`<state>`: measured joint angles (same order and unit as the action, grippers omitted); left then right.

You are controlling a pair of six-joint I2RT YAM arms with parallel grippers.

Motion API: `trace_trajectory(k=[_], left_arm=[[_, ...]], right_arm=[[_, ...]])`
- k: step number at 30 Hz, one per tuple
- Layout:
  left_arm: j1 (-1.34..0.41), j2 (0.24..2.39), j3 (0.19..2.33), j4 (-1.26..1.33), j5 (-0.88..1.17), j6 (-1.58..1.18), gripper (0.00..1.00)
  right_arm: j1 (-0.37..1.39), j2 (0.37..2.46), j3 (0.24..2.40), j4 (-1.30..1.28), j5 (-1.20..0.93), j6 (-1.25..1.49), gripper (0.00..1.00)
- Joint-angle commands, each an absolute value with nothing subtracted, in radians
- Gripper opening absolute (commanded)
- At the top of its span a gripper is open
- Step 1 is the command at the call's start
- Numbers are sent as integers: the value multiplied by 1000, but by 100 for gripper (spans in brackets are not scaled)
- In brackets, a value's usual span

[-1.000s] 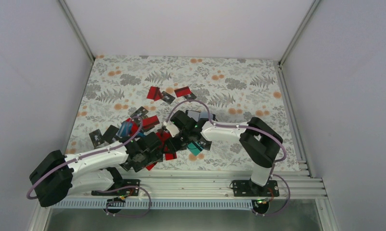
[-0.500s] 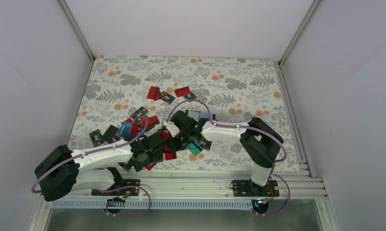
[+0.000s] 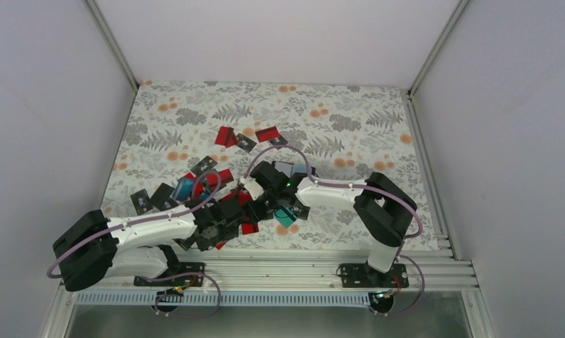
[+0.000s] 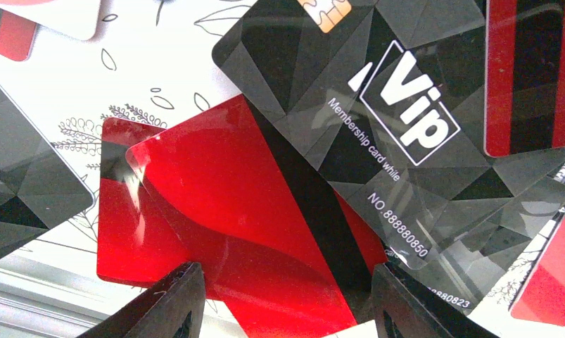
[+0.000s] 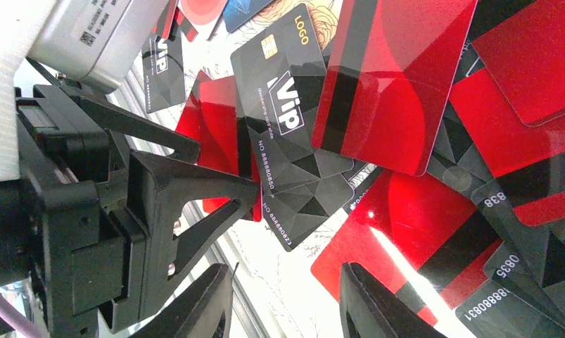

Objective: Put the credit cards into the card holder

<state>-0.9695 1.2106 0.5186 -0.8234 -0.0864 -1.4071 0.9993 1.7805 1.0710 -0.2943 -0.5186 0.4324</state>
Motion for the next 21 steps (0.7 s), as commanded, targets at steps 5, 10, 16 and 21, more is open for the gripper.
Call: trace_trajectory(k=[5,10,16,21], left_arm=[[-1015,1290,435,-664,16,-1428,64],[-1029,1313,516,-700,-16,-1420,68],[-1030,1325,533,-694,-16,-1420,69],[-1030,1312,530,-697,-35,-1426,69]], right_arm=[[1009,1756,1073,-299,-505,417,41],[1009,1756,1075,-296,-507,420,41],[1009,1747,1066,-301,-500,418,41],[1009,1751,1063,-296,-503,419,41]])
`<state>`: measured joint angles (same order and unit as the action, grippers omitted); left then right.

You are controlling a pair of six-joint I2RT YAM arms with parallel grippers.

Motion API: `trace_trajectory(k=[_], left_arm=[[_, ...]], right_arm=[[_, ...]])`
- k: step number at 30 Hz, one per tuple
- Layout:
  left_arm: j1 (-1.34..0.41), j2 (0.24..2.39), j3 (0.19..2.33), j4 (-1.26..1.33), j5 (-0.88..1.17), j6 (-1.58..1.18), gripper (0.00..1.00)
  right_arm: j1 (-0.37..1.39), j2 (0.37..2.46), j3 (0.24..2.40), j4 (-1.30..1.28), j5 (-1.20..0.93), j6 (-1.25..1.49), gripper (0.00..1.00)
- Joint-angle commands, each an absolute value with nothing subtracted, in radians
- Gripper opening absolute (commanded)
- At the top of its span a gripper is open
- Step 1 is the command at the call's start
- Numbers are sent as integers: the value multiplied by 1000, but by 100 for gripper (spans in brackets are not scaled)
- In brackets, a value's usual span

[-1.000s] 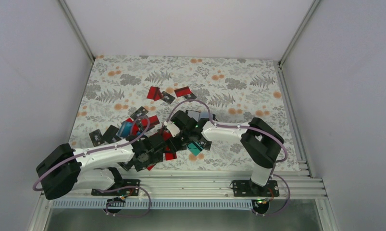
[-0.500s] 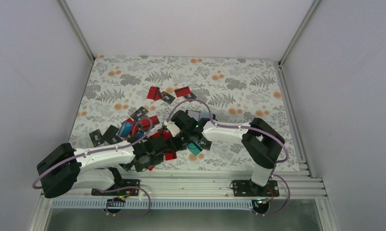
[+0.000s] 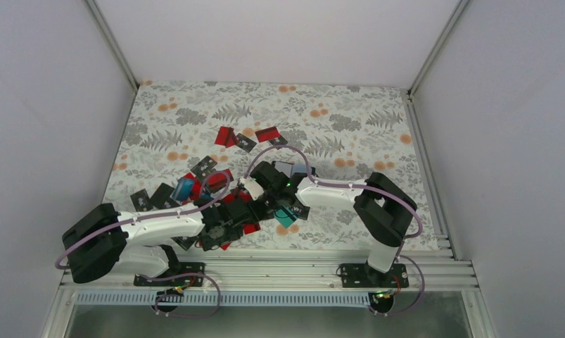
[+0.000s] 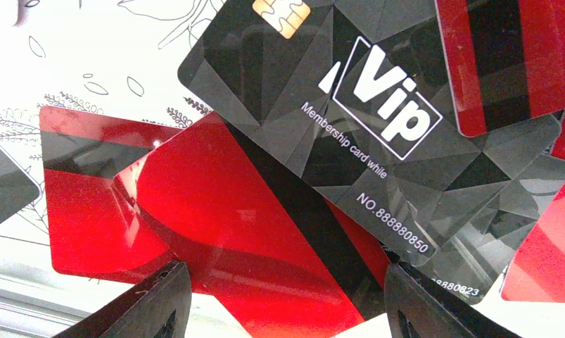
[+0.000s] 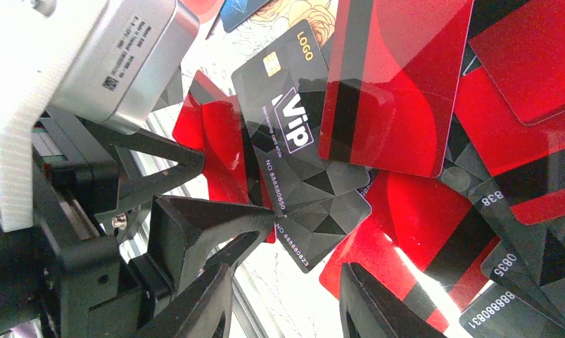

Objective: Put the credit cards into the card holder

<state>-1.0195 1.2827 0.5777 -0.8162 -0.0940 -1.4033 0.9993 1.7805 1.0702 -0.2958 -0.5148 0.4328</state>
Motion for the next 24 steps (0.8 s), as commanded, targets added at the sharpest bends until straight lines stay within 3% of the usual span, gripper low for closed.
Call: trace_trajectory(k=[1,15,24], left_arm=[[-1030,1304,534,-697,-40,-1425,70],[-1026,1292,595,-735,-25,-1435,77],[-1012,1337,603,-710,-25,-1416,89]], right_arm=[[1010,1751,1063,-296,-503,419,41],[1009,1759,1071,-300,-507,411,41],[1009,1760,1067,-303,-507,405,41]])
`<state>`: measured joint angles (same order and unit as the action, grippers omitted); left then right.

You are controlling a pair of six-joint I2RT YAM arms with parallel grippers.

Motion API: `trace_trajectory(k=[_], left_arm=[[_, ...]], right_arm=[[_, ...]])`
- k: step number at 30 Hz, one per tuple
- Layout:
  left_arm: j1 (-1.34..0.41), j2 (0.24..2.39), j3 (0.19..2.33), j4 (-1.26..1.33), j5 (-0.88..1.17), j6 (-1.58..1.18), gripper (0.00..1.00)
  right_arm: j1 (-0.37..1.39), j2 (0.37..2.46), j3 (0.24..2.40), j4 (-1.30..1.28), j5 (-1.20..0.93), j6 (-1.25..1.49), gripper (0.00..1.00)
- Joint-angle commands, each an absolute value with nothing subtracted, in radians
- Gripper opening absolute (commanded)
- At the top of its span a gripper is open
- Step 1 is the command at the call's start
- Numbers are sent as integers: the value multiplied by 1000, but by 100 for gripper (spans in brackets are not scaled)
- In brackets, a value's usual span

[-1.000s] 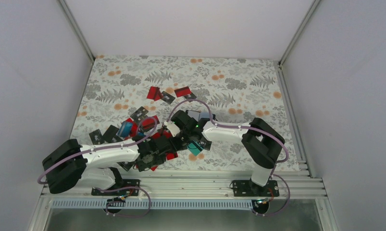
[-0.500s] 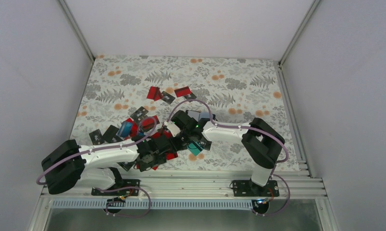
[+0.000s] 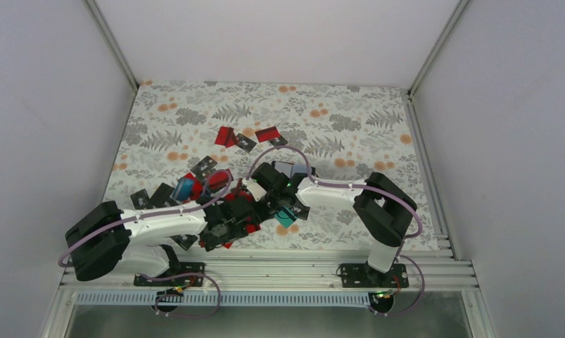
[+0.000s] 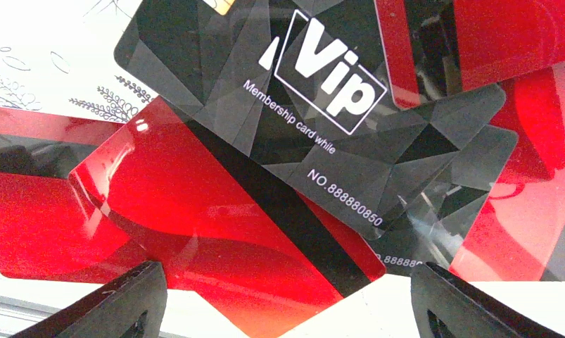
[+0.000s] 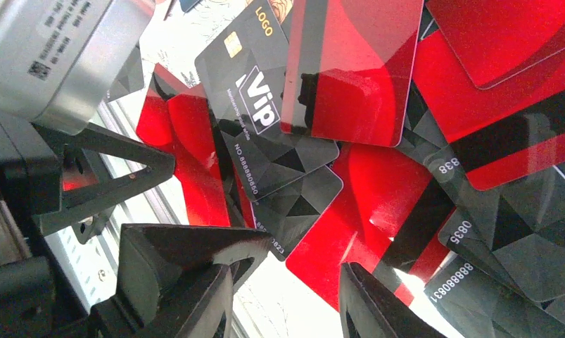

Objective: Put the credit cards into the card holder

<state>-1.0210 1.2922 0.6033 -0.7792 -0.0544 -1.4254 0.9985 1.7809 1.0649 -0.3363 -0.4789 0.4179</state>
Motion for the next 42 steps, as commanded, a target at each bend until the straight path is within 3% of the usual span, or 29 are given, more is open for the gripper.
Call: trace_trajectory(k=[1,11,25,29,34,42], left_arm=[[-1009,1345,604,-711,-21,-1410,89],[-973,1384,550,-668,31,-1327,81],[-1126,1440,642,-637,162,-1287,82],[-1143,1454,702,-617,135,-1251,81],[-1147,1443,819,-770,55,-1219,81],[-1044,1287,750,-861,3,-1128,82]], right_arm=[[1009,1761,1067,-304,-507,404,41],[1009,1767,1067,-302,-502,399,41],[1008,1749,1055,-308,-469,403,40],[1009,1727,1039,-316,-449,406,40],[1000,1680,1013,-324,-425,414,40],[987,1591,982,-320,-388,465,41]])
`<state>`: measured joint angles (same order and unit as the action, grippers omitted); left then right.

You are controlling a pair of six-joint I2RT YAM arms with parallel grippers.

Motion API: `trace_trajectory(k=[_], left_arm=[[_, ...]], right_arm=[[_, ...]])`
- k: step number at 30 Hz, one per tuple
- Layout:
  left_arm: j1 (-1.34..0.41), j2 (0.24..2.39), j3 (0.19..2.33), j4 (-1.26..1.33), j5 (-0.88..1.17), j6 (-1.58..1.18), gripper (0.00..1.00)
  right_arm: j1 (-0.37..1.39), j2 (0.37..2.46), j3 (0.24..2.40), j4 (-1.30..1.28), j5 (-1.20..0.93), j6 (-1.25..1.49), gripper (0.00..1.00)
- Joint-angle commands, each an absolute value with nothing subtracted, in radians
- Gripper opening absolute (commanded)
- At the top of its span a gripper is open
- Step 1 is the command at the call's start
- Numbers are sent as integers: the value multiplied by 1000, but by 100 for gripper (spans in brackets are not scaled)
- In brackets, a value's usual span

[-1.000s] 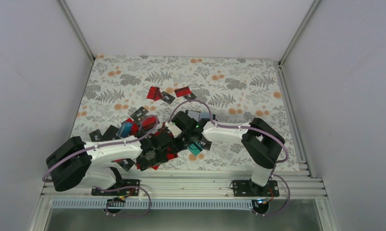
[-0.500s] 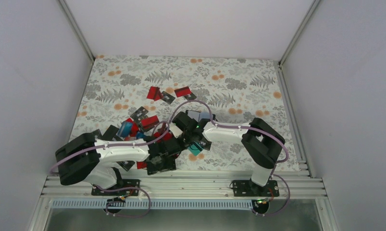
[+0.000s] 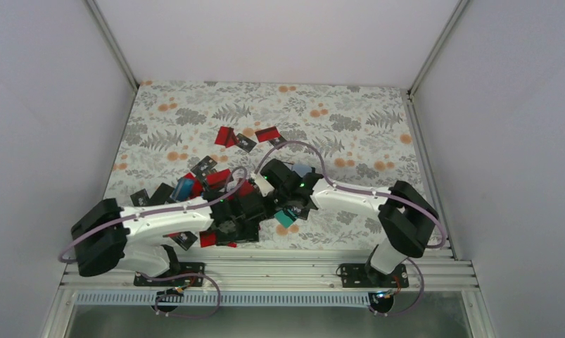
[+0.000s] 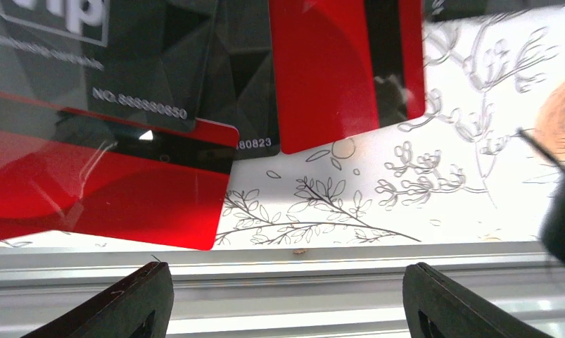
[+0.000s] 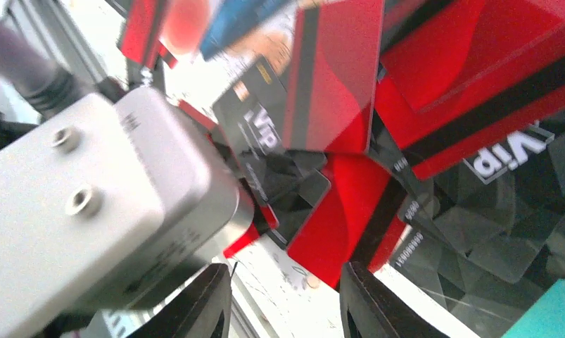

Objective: Put the credit cards into the card holder

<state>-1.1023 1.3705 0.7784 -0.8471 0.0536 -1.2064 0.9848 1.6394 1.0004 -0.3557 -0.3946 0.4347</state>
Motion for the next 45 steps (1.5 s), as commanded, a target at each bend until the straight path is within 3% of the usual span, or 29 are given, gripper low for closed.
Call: trace_trajectory(k=[1,15,24,37,45], left_arm=[[-1022,1269,734,-860,0,-1108,82],[-727,1220,544,-726,30,-895,88],[-768,1201,512,-675,132,-883,86],[-913,1253,501,-598,112,-955,84],[-951,1340,541,-535,91,-924,82]], right_arm=[[987,1585,978,-317,-390,473,42],[988,1547,917,-312,-408,542,42],[988,1507,886,-317,-403,587,42],[1080,1446,680,-42,-470,1022,43],[1141,1490,658,-18,-410,1115,45]])
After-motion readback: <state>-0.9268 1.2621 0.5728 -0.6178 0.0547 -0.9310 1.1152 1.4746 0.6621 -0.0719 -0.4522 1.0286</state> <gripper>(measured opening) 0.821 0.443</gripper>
